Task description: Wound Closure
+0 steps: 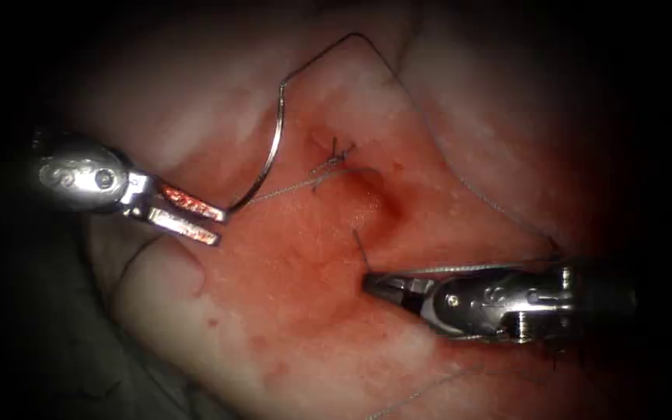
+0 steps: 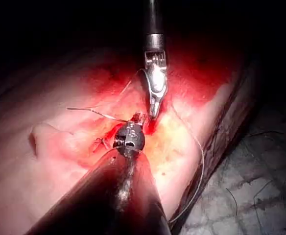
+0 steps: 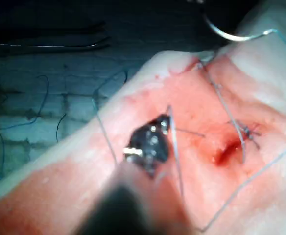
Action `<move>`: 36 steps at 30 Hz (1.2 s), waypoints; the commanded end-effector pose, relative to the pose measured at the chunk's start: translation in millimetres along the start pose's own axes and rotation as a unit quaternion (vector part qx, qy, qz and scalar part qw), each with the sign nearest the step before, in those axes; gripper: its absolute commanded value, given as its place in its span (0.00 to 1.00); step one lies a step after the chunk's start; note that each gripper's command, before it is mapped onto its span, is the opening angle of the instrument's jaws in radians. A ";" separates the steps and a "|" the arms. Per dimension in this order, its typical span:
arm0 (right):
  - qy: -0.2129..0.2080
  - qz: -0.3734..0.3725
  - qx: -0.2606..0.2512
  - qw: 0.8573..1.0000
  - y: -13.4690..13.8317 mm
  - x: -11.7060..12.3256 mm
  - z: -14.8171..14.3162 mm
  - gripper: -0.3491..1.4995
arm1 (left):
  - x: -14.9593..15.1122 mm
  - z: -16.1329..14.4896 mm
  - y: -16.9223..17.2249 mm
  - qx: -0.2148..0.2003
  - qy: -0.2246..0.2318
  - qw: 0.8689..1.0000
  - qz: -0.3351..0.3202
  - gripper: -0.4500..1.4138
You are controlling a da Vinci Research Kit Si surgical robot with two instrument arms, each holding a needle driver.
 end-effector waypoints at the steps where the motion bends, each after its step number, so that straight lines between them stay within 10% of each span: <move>1: 0.001 -0.003 0.019 1.000 -3.4 -0.1 -0.8 0.00 | -0.4 0.8 0.0 -0.001 0.000 1.000 -0.001 0.00; 9: 0.010 -0.015 0.083 0.996 -11.6 3.2 -5.6 0.00 | -0.2 0.9 -0.2 0.001 0.000 1.000 -0.002 0.00; 19: -0.005 -0.023 0.109 0.994 -14.4 4.7 -9.6 0.00 | -0.1 0.9 -0.2 0.000 0.001 1.000 -0.002 0.00; 20: -0.016 -0.046 0.093 0.994 -14.1 4.4 -10.5 0.46 | -0.1 0.8 -0.2 0.000 0.001 1.000 -0.002 0.00; 22: -0.052 -0.082 0.064 0.993 -13.0 3.2 -12.4 0.82 | -0.1 0.7 -0.2 0.000 0.001 1.000 -0.002 0.00; 30: -0.148 -0.101 -0.013 0.984 -4.4 -0.6 -20.6 0.81 | -0.1 0.9 -0.2 0.000 0.001 1.000 -0.002 0.00; 36: -0.141 -0.066 -0.104 0.982 3.6 1.6 -24.5 0.82 | -0.1 1.5 -0.2 0.003 -0.001 1.000 -0.002 0.00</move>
